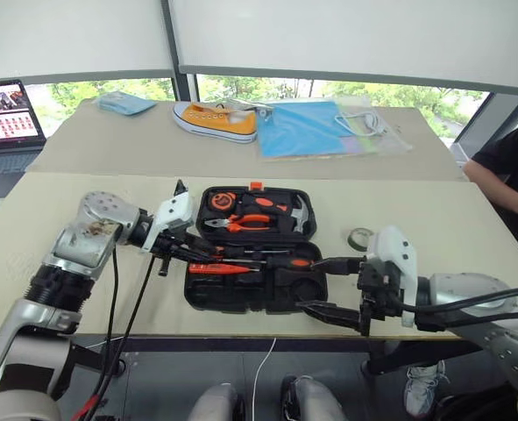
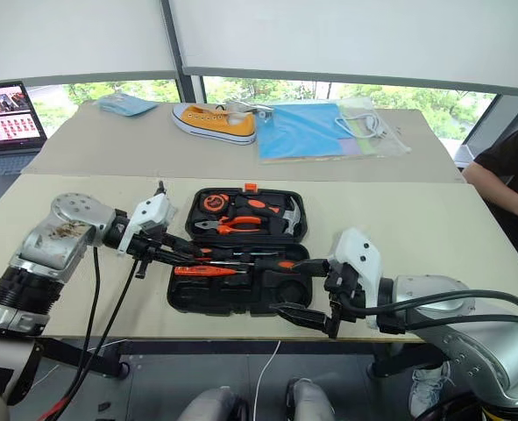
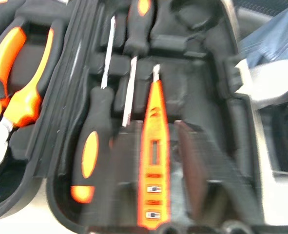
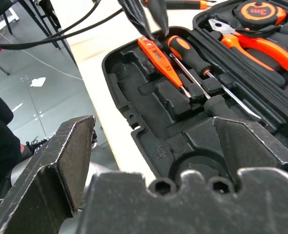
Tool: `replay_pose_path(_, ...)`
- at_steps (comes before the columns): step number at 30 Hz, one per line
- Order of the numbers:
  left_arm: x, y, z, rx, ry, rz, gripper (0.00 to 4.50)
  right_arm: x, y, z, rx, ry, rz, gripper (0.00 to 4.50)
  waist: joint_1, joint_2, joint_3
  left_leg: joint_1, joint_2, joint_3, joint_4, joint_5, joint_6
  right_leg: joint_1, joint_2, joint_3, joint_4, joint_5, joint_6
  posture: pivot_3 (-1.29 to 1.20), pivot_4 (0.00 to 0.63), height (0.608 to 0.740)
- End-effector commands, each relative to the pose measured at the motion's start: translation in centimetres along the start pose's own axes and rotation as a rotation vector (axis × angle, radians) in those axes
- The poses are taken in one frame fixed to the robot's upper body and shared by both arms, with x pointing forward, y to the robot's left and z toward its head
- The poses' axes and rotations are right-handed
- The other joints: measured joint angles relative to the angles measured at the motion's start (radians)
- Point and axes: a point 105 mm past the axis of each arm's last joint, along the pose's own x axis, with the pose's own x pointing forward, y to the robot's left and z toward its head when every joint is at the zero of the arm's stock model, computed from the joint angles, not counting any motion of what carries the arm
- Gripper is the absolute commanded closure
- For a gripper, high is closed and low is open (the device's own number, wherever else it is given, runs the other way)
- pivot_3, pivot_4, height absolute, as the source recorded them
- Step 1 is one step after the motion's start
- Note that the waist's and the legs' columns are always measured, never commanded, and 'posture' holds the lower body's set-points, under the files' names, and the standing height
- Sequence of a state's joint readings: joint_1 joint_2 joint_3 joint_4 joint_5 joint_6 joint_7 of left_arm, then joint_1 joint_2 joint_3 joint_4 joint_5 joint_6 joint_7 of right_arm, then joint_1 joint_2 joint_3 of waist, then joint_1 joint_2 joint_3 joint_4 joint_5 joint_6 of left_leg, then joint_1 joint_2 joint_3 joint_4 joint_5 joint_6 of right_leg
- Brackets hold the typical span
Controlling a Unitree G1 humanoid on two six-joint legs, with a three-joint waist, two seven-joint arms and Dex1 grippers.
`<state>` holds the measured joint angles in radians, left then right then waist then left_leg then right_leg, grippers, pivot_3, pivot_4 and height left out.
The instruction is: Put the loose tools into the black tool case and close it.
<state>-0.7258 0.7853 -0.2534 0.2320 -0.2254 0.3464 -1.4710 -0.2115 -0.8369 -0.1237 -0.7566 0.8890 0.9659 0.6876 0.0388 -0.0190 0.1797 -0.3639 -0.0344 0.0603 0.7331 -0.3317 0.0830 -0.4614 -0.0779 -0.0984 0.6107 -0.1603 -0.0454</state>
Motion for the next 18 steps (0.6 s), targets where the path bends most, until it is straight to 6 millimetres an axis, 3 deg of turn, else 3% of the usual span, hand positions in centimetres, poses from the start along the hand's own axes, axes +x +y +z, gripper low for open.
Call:
replay_pose_path(1, 0.5, 0.0, -0.3, 0.047, 0.035, 0.012, 4.49, -0.2, 0.4, 0.8, -0.028, -0.022, 0.019, 0.0, 0.0, 0.0, 0.0, 0.0, 0.0, 0.0, 0.0, 0.0, 0.0, 0.0, 0.0, 0.0, 0.0, 0.0, 0.0, 0.0, 0.15, 0.718)
replay_pose_path(11, 1.4, -0.4, -1.1, 0.069, 0.073, -0.013, 4.49, -0.3, 0.3, 0.5, -0.008, -0.022, 0.002, 0.0, 0.0, 0.0, 0.0, 0.0, 0.0, 0.0, 0.0, 0.0, 0.0, 0.0, 0.0, 0.0, 0.0, 0.0, 0.001, 0.0, 0.15, 0.718)
replay_pose_path(18, 2.1, 0.3, -0.5, 0.093, 0.052, 0.012, 4.49, -0.2, 0.2, 0.6, 0.0, -0.029, -0.003, 0.0, 0.0, 0.0, 0.0, 0.0, 0.0, 0.0, 0.0, 0.0, 0.0, 0.0, 0.0, 0.0, 0.0, 0.0, 0.001, 0.0, 0.15, 0.718)
